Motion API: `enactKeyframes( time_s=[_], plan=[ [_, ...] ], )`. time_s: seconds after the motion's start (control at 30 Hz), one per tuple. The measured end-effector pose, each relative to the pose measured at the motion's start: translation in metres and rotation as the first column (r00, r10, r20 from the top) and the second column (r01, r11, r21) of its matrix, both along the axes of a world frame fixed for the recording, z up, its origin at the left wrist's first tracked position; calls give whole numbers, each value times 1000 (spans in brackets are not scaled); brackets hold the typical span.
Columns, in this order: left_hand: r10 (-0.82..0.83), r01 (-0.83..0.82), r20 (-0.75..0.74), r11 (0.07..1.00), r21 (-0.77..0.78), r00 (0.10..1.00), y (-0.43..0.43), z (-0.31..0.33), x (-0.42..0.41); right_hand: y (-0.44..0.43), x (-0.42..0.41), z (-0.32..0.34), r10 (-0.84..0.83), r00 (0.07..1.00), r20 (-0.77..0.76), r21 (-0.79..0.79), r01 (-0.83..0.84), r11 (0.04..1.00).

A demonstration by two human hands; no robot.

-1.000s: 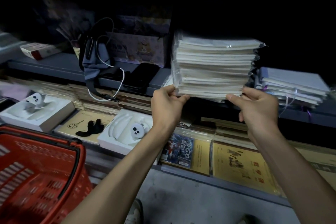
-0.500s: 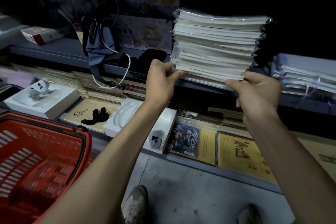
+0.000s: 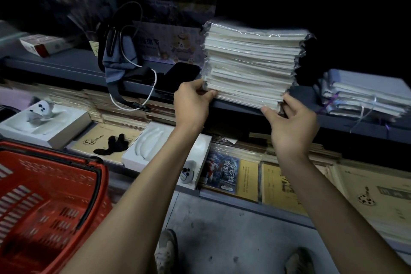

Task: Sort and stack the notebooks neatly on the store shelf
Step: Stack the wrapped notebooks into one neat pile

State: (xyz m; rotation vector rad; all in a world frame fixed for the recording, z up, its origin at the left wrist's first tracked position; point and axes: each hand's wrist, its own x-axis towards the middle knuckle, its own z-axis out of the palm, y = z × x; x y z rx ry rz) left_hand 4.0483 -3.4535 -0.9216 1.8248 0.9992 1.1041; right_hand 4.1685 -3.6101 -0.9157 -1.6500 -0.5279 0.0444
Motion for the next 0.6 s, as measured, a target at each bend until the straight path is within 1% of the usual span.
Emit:
enactKeyframes(
  time_s=[0.1,0.17,0.3,0.37,0.5,0.6],
  plan=[
    [3,-1,-56,1000,30,998,-3,-1,1,2,3,-2,-23,1000,9,-5,23,1000],
    [12,-7,-83,998,64,996,-4,-3,1,2,6,-2,-42,998,50,-31,44,999],
    [52,-48,-55,997,67,997,-3,-7,4,5,14,-4,-58,990,130,-58,66,996],
    [81,-75,-55,992,99,995,-3,-8,9,7,22,-4,-53,987,154,-76,65,995],
    [199,-186,-67,969,160,978,-7,-11,23,11,38,-2,-49,983,177,-152,77,985],
    [235,-225,-47,963,149,971,-6,-13,30,9,43,1,-80,956,282,-230,148,962]
  ],
)
